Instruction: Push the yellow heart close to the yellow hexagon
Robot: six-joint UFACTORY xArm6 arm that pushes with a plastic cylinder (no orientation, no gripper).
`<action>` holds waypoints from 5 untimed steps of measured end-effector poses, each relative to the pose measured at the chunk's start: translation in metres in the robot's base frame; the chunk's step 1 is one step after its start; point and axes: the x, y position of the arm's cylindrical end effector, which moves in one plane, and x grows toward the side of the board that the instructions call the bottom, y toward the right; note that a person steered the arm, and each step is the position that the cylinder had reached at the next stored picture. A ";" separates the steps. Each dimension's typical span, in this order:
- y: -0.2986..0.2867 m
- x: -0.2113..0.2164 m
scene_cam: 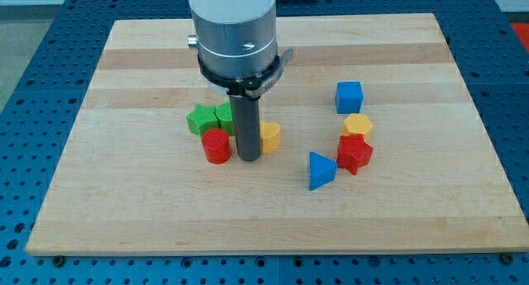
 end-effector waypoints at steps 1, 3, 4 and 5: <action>0.022 -0.015; 0.000 -0.037; -0.005 -0.046; -0.004 -0.047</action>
